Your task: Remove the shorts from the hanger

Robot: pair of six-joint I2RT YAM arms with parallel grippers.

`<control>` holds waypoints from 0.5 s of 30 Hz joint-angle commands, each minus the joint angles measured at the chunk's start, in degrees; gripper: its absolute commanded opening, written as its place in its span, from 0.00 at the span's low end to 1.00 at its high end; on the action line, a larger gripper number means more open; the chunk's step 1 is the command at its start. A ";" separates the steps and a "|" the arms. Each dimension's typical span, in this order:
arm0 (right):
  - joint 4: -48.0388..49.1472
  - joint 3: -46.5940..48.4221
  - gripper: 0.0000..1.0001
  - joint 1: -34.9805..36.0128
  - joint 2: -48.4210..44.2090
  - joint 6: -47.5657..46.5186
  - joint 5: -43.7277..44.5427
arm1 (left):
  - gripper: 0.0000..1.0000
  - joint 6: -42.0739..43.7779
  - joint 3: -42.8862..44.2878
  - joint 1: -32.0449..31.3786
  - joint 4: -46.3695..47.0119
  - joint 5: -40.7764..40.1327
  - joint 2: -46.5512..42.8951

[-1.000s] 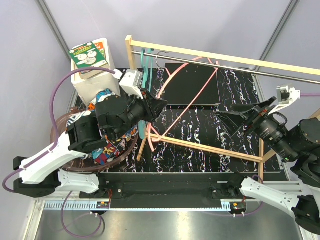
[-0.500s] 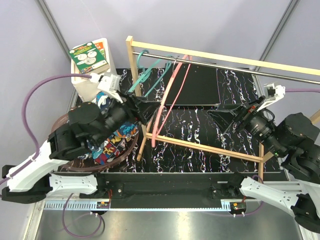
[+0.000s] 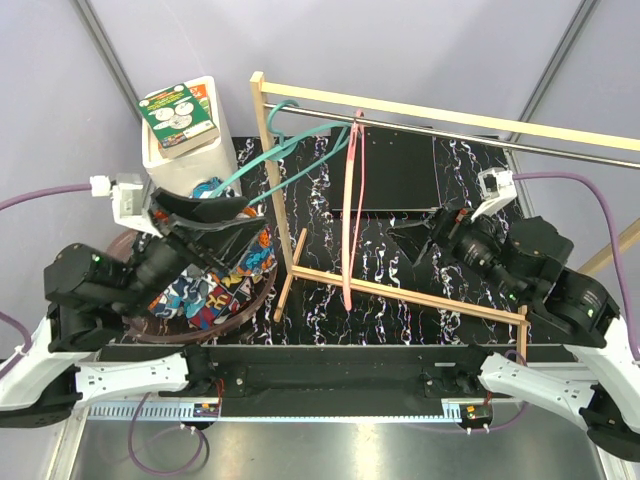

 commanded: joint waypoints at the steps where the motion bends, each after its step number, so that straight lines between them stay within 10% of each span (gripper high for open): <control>1: 1.86 -1.79 1.00 -0.19 -0.76 7.35 4.74 | 0.75 -1.83 -3.57 0.09 2.54 -0.44 -4.50; 15: 0.46 -13.04 1.00 -0.10 -10.76 28.45 11.60 | 0.78 -10.45 -13.07 0.09 1.48 1.32 -14.36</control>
